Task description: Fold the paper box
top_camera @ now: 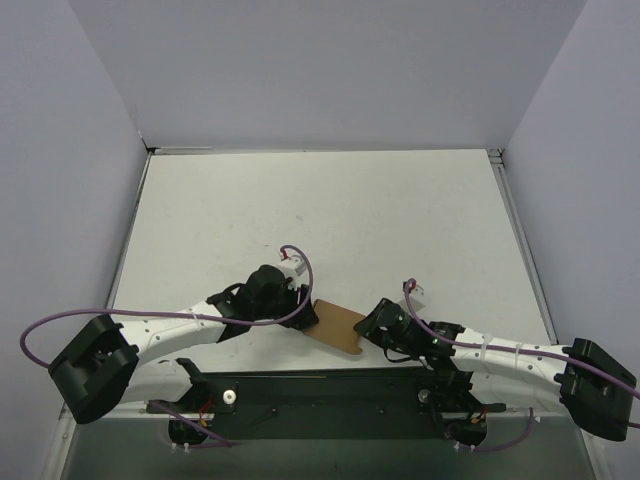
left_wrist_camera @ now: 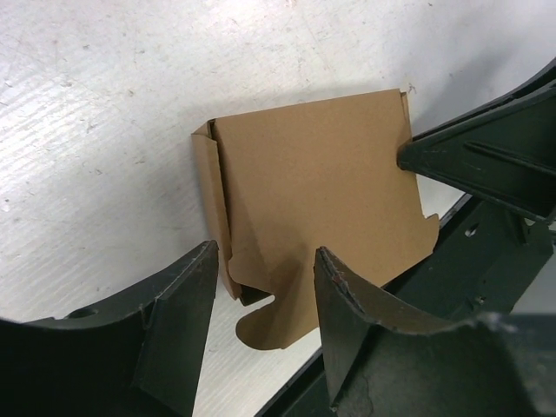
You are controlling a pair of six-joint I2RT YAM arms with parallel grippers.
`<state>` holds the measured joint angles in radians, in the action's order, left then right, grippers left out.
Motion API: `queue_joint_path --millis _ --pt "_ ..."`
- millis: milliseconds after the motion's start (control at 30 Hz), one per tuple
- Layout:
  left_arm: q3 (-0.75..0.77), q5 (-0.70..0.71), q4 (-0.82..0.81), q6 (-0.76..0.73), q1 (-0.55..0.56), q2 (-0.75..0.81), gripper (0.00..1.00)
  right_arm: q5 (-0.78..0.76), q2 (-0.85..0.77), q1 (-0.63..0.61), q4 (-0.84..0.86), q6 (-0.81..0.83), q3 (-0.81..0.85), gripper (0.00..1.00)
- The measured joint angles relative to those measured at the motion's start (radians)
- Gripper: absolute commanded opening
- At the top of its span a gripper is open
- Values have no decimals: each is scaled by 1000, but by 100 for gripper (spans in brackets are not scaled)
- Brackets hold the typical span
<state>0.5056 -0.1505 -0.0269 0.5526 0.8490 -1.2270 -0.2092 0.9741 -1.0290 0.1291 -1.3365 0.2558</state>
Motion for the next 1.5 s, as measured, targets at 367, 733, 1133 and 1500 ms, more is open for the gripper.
queue_joint_path --millis 367,733,1133,1500 --pt "-4 -40 -44 72 13 -18 48 -8 5 0 4 0 0 22" --pt "-4 19 -21 73 52 -20 48 -14 5 0 4 0 -1 22" --pt "-17 45 -106 142 90 -68 35 -71 -1 0 -22 2 -3 22" --pt "-29 69 -169 224 125 -102 33 -124 -3 0 -44 2 -3 21"
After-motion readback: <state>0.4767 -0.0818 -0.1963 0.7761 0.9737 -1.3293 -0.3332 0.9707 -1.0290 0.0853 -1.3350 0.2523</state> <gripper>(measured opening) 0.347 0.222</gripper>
